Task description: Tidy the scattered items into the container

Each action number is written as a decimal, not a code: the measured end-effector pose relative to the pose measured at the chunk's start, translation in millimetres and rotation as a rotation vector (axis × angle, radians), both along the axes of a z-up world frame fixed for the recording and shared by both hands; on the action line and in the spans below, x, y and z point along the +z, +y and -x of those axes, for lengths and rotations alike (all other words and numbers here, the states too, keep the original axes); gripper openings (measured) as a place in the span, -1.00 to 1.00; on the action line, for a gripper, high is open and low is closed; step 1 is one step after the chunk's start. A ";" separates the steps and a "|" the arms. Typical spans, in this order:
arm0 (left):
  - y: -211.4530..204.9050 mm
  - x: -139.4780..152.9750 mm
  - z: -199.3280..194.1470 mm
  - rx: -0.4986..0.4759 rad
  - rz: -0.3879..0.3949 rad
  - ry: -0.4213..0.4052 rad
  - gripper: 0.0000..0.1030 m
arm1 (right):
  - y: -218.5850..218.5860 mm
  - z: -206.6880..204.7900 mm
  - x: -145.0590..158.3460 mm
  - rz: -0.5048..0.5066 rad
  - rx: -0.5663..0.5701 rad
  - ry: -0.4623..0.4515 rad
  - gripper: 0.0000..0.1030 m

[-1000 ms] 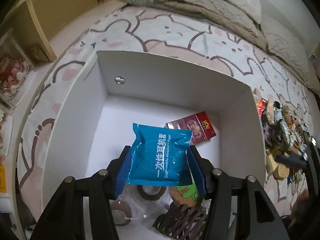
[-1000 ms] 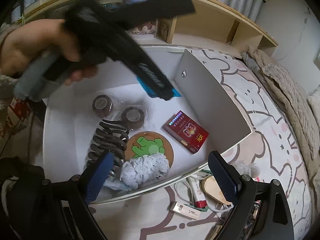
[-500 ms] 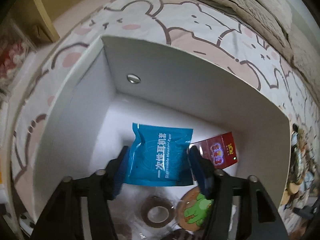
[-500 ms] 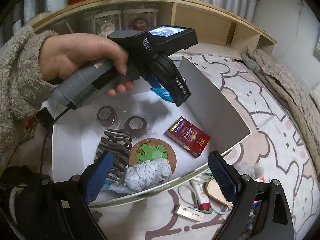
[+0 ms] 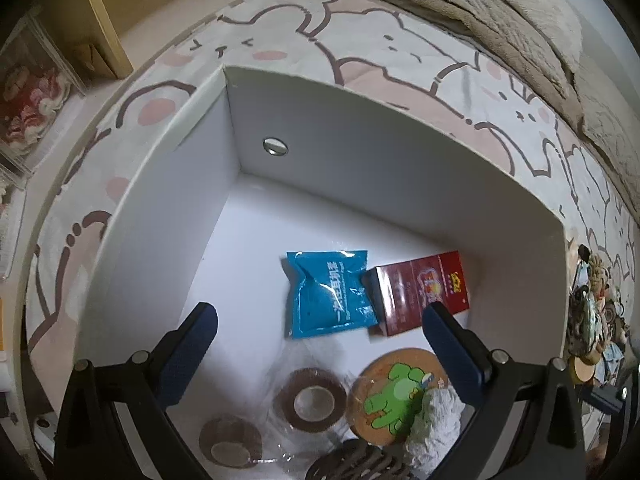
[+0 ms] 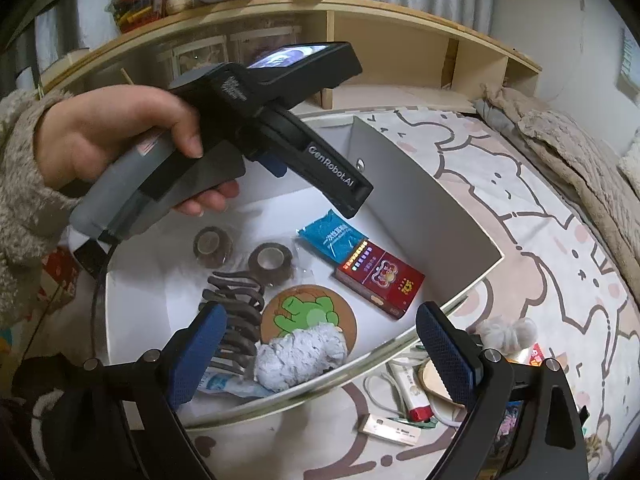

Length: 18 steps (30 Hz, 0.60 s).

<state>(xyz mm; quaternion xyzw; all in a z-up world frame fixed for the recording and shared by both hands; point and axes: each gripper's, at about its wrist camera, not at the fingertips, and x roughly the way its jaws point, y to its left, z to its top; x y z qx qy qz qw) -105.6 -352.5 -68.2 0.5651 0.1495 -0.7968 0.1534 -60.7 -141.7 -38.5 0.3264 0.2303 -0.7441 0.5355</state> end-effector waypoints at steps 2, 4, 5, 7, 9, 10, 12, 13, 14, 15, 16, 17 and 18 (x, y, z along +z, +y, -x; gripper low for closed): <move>3.1 7.6 -4.9 -0.001 0.009 0.020 1.00 | 1.6 -0.4 2.5 0.013 -0.005 -0.005 0.86; 6.5 14.9 -8.7 -0.004 0.015 0.036 1.00 | 3.8 -0.2 5.4 0.031 -0.015 -0.012 0.86; 8.5 20.2 -12.2 -0.007 0.021 0.048 1.00 | 5.1 0.1 7.2 0.041 -0.022 -0.016 0.86; 13.4 29.3 -16.2 -0.011 0.037 0.073 1.00 | 7.7 0.9 10.9 0.058 -0.039 -0.023 0.86; 17.8 40.9 -23.0 -0.014 0.061 0.103 1.00 | 10.4 1.3 14.9 0.074 -0.053 -0.028 0.86; 19.8 45.9 -24.9 -0.016 0.070 0.118 1.00 | 12.1 1.7 17.1 0.084 -0.060 -0.033 0.86; 23.4 56.1 -29.9 -0.019 0.084 0.145 1.00 | 15.4 2.1 21.4 0.100 -0.075 -0.040 0.86; 25.7 61.6 -33.0 -0.022 0.092 0.159 1.00 | 17.0 2.1 23.3 0.107 -0.081 -0.041 0.86; 28.0 66.0 -35.7 -0.023 0.102 0.170 1.00 | 18.9 1.9 25.5 0.116 -0.087 -0.039 0.86; 30.9 71.5 -38.8 -0.023 0.116 0.185 1.00 | 20.5 2.0 27.4 0.123 -0.093 -0.038 0.86; 33.4 75.7 -41.2 -0.023 0.126 0.195 1.00 | 22.3 2.1 29.4 0.130 -0.100 -0.038 0.86; 35.3 78.9 -43.3 -0.023 0.131 0.205 1.00 | 24.0 2.2 31.2 0.136 -0.107 -0.041 0.86; 37.9 83.1 -46.1 -0.025 0.135 0.217 1.00 | 25.8 2.1 33.1 0.143 -0.113 -0.043 0.86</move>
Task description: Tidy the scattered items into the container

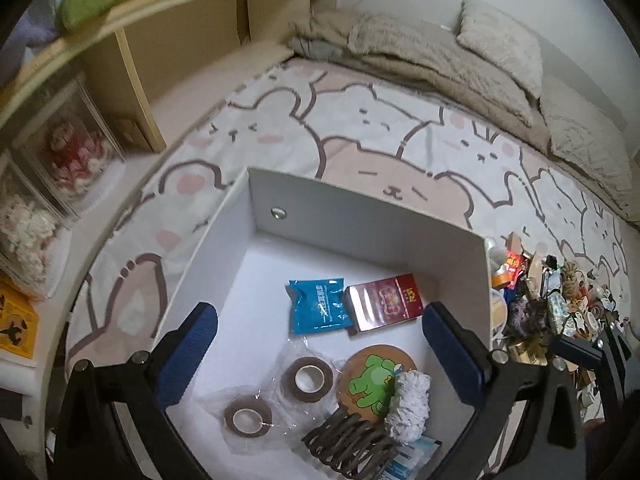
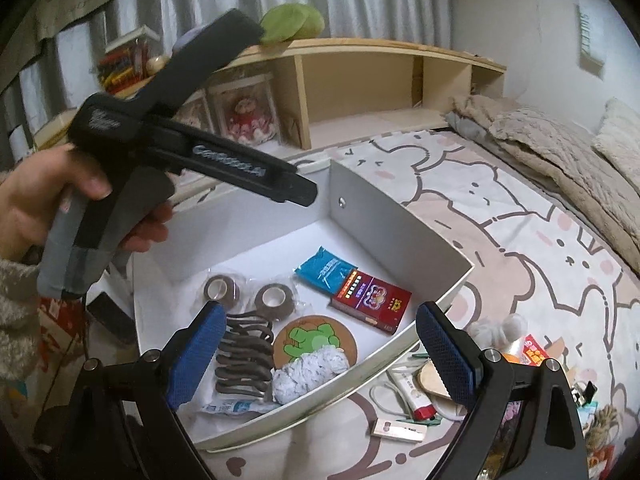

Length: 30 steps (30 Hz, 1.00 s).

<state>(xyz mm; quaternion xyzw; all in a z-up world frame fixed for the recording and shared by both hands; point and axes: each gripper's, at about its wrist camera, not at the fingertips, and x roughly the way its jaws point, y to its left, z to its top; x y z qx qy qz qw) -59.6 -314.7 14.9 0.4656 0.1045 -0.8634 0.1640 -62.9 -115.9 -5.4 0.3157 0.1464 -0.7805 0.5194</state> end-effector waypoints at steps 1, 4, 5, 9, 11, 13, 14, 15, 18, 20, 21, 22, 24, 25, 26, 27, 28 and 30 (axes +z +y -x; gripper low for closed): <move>1.8 3.3 -2.6 -0.002 0.002 0.010 1.00 | 2.1 -0.3 2.2 0.006 -0.007 -0.001 0.86; 8.3 11.9 -10.7 -0.003 0.007 0.039 1.00 | 7.5 -2.1 7.0 0.018 -0.024 0.005 0.86; 11.1 15.0 -14.0 -0.001 0.013 0.048 1.00 | 9.2 -3.0 8.5 0.021 -0.028 0.007 0.86; 21.7 25.3 -27.6 0.007 0.053 0.078 1.00 | 17.9 -7.1 14.4 0.029 -0.044 0.024 0.86; 25.8 29.5 -35.5 0.003 0.060 0.093 1.00 | 22.5 -8.5 17.5 0.035 -0.054 0.024 0.86; 29.4 33.4 -44.7 -0.003 0.061 0.110 1.00 | 25.7 -9.8 20.1 0.036 -0.066 0.027 0.86; 31.2 35.0 -49.1 -0.005 0.059 0.119 1.00 | 27.7 -10.6 21.9 0.038 -0.072 0.028 0.86; 33.0 36.9 -54.2 -0.006 0.057 0.129 1.00 | 30.2 -11.3 23.4 0.040 -0.076 0.028 0.86; 39.2 42.5 -66.2 0.004 0.065 0.141 1.00 | 37.1 -14.7 27.3 0.042 -0.085 0.032 0.86; 43.8 46.7 -74.5 0.009 0.082 0.152 1.00 | 41.3 -17.2 29.2 0.039 -0.092 0.041 0.86; 46.9 49.4 -79.8 0.007 0.090 0.164 1.00 | 43.7 -18.5 29.9 0.037 -0.095 0.045 0.86; 49.4 51.6 -83.8 0.005 0.095 0.173 1.00 | 46.1 -19.6 30.7 0.035 -0.098 0.049 0.86; 56.3 56.4 -92.5 -0.003 0.104 0.190 1.00 | 51.8 -21.5 32.1 0.034 -0.105 0.054 0.86; 59.3 58.3 -96.2 -0.006 0.110 0.198 1.00 | 54.6 -22.7 32.8 0.033 -0.108 0.057 0.86; 62.1 60.1 -100.2 -0.009 0.118 0.206 1.00 | 56.4 -23.7 33.3 0.032 -0.110 0.059 0.86; 66.7 62.8 -105.3 -0.011 0.129 0.219 1.00 | 58.0 -24.6 33.8 0.032 -0.113 0.062 0.86; 70.2 64.8 -109.2 -0.013 0.139 0.228 1.00 | 60.2 -25.5 34.5 0.032 -0.117 0.063 0.86; 78.6 67.5 -117.4 -0.019 0.160 0.240 1.00 | 63.6 -26.9 36.2 0.031 -0.124 0.061 0.86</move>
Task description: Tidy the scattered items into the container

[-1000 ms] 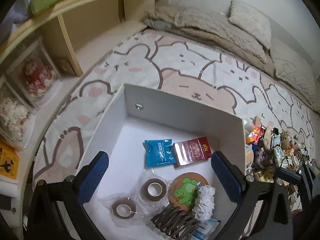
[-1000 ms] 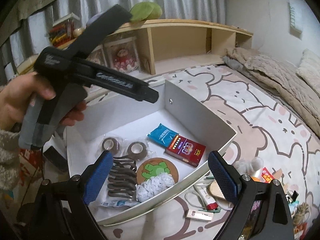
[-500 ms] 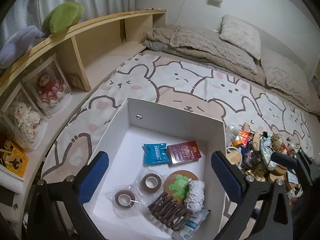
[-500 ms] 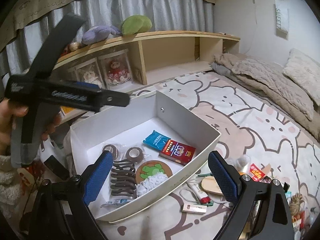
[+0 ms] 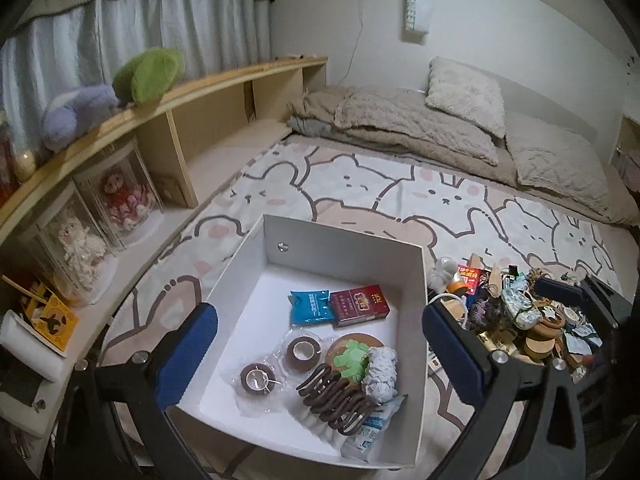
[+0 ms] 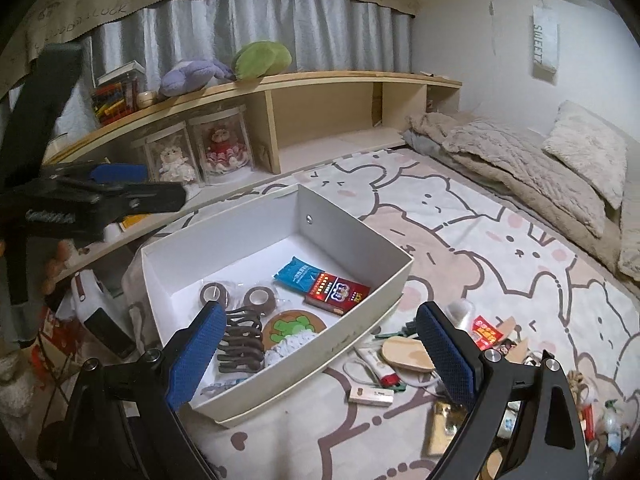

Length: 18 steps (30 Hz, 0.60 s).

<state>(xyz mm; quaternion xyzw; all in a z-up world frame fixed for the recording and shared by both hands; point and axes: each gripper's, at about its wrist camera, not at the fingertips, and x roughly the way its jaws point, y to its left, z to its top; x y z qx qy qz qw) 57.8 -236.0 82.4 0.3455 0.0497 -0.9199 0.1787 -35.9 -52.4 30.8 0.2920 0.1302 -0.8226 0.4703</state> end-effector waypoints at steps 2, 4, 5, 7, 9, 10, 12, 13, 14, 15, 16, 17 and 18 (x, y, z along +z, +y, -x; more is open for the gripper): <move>6.9 0.8 -6.5 -0.009 0.017 0.006 1.00 | 4.1 -1.3 1.7 -0.002 -0.006 0.001 0.86; 14.5 0.5 -13.7 -0.015 0.030 0.007 1.00 | 8.7 -2.7 2.7 -0.007 -0.005 0.002 0.86; 16.4 0.1 -16.3 -0.015 0.032 0.006 1.00 | 10.5 -3.6 3.0 -0.012 -0.005 0.002 0.86; 20.4 -0.7 -20.8 -0.012 0.033 0.006 1.00 | 14.0 -5.4 3.6 -0.023 -0.007 0.004 0.86; 24.5 -2.4 -26.2 -0.008 0.029 0.003 1.00 | 18.3 -6.9 4.8 -0.031 -0.012 0.009 0.86; 26.5 -3.2 -28.2 -0.007 0.024 0.001 1.00 | 20.7 -7.9 5.3 -0.033 -0.013 0.011 0.86; 31.1 -4.7 -32.5 -0.010 0.021 0.001 1.00 | 24.6 -9.5 6.1 -0.035 -0.013 0.013 0.86; 33.1 -5.7 -34.5 -0.010 0.024 -0.001 1.00 | 27.0 -10.3 6.1 -0.038 -0.013 0.016 0.86; 35.4 -6.6 -36.2 -0.009 0.027 -0.003 1.00 | 29.0 -10.8 5.7 -0.040 -0.013 0.019 0.86; 37.5 -7.4 -37.8 -0.009 0.029 -0.005 1.00 | 30.9 -11.3 5.2 -0.042 -0.013 0.021 0.86; 39.2 -8.4 -39.0 -0.009 0.031 -0.007 1.00 | 33.0 -11.6 4.8 -0.044 -0.015 0.021 0.86; 41.2 -9.6 -40.1 -0.009 0.033 -0.009 1.00 | 35.2 -11.7 4.3 -0.045 -0.019 0.021 0.86; 42.2 -10.8 -41.1 -0.008 0.035 -0.011 1.00 | 36.8 -11.5 4.2 -0.045 -0.023 0.021 0.86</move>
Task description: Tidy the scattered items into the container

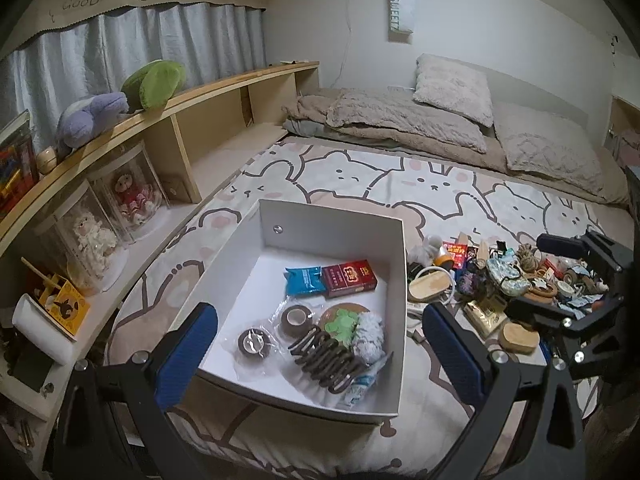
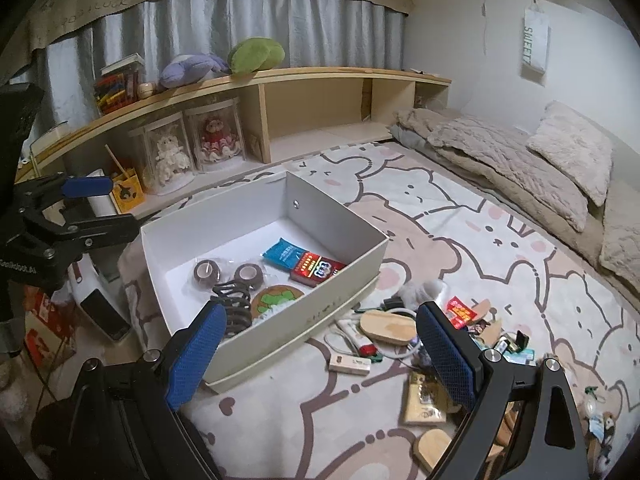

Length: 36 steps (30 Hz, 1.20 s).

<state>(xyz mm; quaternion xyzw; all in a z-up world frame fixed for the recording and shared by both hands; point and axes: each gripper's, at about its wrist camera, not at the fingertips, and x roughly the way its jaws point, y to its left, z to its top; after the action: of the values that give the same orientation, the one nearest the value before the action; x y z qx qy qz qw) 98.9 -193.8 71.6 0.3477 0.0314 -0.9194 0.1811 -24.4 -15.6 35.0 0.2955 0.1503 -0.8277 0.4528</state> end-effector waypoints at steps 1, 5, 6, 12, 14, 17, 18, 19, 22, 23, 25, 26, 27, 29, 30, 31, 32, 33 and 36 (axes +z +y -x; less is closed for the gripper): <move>1.3 -1.1 -1.1 0.001 0.002 -0.001 1.00 | 1.7 0.3 0.2 0.001 -0.002 -0.002 0.86; 6.9 -6.9 -4.1 0.003 -0.004 -0.008 1.00 | 6.9 0.4 2.4 0.010 -0.009 0.000 0.86; 8.2 -8.5 -4.6 0.003 -0.005 -0.011 1.00 | 8.0 0.1 3.3 0.014 -0.010 -0.001 0.86; 11.4 -13.9 -10.7 0.012 -0.016 -0.004 1.00 | 12.1 -1.3 7.2 0.030 -0.014 0.001 0.86; 10.6 -16.3 -12.7 0.016 -0.021 -0.003 1.00 | 12.1 -1.3 7.0 0.029 -0.017 0.001 0.86; 10.7 -20.4 -16.7 0.022 -0.017 -0.006 1.00 | 11.2 -1.6 6.4 0.025 -0.023 0.003 0.86; 10.0 -21.7 -17.9 0.025 -0.018 -0.006 1.00 | 10.8 -1.7 6.2 0.025 -0.023 0.003 0.86; 9.0 -22.5 -18.7 0.028 -0.021 -0.007 1.00 | 10.5 -1.8 6.2 0.025 -0.023 0.003 0.86; 6.5 -24.7 -20.5 0.037 -0.026 -0.008 1.00 | 9.6 -1.9 4.7 0.019 -0.023 0.002 0.86; 6.3 -25.4 -21.6 0.038 -0.027 -0.008 1.00 | 9.0 -1.8 4.0 0.017 -0.023 0.001 0.86; 5.9 -26.8 -22.5 0.036 -0.026 -0.013 1.00 | 8.1 -1.5 2.3 0.010 -0.024 0.001 0.86; 5.5 -27.5 -22.8 0.036 -0.024 -0.015 1.00 | 7.9 -1.2 1.5 0.007 -0.024 0.001 0.86; 5.3 -28.3 -23.1 0.036 -0.022 -0.017 1.00 | 7.6 -0.9 0.9 0.004 -0.025 0.001 0.86; 4.5 -29.2 -23.2 0.035 -0.022 -0.019 1.00 | 7.2 -0.6 0.3 0.001 -0.028 -0.001 0.86; 4.5 -29.3 -23.0 0.035 -0.023 -0.019 1.00 | 7.3 -0.7 0.4 0.000 -0.029 -0.001 0.86; 4.6 -29.7 -22.5 0.034 -0.023 -0.021 1.00 | 7.7 -0.8 0.3 -0.001 -0.029 0.000 0.86; 4.6 -29.8 -22.5 0.032 -0.022 -0.022 1.00 | 7.6 -0.8 0.4 -0.001 -0.029 0.001 0.86; 4.5 -30.0 -22.1 0.031 -0.021 -0.024 1.00 | 7.5 -0.3 0.3 -0.001 -0.029 0.000 0.86; 4.8 -30.7 -21.3 0.026 -0.020 -0.026 1.00 | 7.8 1.2 -0.5 -0.004 -0.031 -0.001 0.86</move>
<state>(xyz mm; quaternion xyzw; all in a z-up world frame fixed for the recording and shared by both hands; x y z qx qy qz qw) 120.2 -189.0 40.9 0.3612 0.0425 -0.9119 0.1901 -25.7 -7.8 34.5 0.2993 0.1472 -0.8340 0.4395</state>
